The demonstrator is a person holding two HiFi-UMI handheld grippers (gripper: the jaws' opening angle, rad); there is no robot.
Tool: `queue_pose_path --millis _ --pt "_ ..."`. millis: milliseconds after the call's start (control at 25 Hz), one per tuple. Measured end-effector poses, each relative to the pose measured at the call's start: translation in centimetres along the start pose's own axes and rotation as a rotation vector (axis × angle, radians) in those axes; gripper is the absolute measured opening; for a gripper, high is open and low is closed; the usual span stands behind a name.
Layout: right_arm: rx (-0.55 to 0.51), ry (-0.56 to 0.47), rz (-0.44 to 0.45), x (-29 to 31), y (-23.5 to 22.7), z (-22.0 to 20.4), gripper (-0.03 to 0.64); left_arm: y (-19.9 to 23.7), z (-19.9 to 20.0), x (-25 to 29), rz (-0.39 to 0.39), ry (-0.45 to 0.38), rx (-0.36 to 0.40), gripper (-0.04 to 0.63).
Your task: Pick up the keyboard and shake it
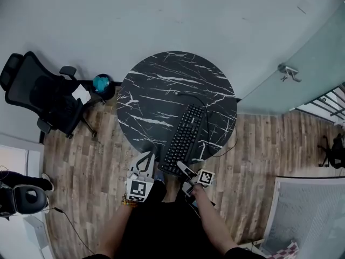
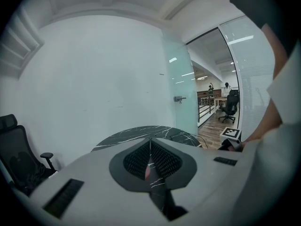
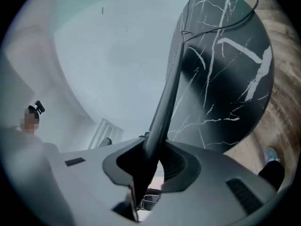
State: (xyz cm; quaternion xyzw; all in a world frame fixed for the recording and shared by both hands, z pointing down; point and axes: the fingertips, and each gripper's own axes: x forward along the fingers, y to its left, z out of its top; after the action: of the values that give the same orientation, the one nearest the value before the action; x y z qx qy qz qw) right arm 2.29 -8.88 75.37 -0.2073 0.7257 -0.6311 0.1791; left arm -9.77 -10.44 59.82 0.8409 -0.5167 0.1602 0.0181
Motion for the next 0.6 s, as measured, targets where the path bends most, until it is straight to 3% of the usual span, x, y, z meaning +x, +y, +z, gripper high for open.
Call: queue_pose_path --millis 320,440,520,600 --pt "-0.215 0.034 0.003 -0.4 4.9 1.6 0.095 0.7 1.3 0.5 0.001 -0.046 -0.015 0.02" --pt "-0.254 0.039 0.028 -1.1 7.5 2.0 0.097 1.5 2.2 0.7 -0.025 -0.085 -0.111 0.02" --pt "-0.287 0.049 0.058 -1.5 9.7 2.3 0.097 1.8 2.9 1.9 -0.124 -0.089 -0.21 0.02" --pt "-0.336 0.076 0.081 -2.1 11.3 2.5 0.097 1.5 4.3 3.9 -0.292 -0.099 -0.282 0.046"
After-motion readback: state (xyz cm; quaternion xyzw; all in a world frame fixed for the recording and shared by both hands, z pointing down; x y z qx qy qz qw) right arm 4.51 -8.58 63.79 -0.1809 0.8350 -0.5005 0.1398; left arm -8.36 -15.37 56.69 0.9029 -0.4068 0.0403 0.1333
